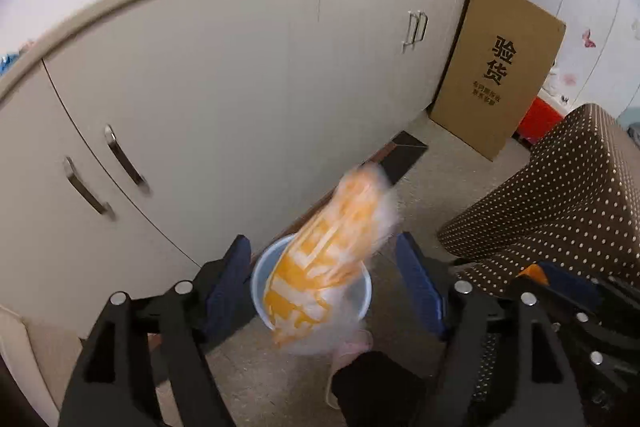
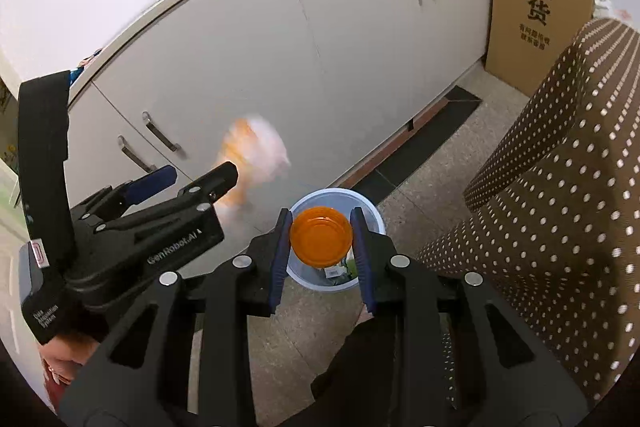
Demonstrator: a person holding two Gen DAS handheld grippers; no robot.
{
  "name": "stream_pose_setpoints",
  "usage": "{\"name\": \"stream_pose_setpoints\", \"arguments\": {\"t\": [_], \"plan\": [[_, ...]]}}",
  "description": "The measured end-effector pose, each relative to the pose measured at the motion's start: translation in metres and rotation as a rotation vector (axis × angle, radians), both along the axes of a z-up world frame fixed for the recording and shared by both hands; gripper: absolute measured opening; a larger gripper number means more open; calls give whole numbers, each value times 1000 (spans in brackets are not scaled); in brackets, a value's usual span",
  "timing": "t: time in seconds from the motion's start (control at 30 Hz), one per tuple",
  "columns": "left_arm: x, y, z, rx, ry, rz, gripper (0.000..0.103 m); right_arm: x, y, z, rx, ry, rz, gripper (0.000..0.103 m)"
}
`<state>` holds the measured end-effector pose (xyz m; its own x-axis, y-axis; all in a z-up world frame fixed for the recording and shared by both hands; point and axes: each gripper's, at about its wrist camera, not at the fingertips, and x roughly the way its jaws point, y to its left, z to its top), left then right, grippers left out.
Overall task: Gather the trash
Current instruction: 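Open both tools to drop the bag and cap into the basket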
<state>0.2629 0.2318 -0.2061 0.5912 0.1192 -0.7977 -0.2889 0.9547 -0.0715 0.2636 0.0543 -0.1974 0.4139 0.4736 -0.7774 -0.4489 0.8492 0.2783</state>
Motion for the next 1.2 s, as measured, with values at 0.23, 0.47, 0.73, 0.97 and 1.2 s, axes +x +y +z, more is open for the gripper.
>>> {"name": "stream_pose_setpoints", "arguments": {"t": [0.23,0.47,0.73,0.97,1.2], "plan": [[-10,8,-10,-42,20,17,76,1,4,-10,-2,26,6,30],[-20,10,-12,-56,20,36,76,-3,12,-12,3,31,20,30],[-26,20,-13,-71,12,76,77,-1,30,-12,15,15,26,30],[-35,42,-12,-66,4,179,78,12,50,-5,111,-25,34,43],[-40,48,-7,-57,4,213,79,12,50,-2,98,-85,9,69]]}}
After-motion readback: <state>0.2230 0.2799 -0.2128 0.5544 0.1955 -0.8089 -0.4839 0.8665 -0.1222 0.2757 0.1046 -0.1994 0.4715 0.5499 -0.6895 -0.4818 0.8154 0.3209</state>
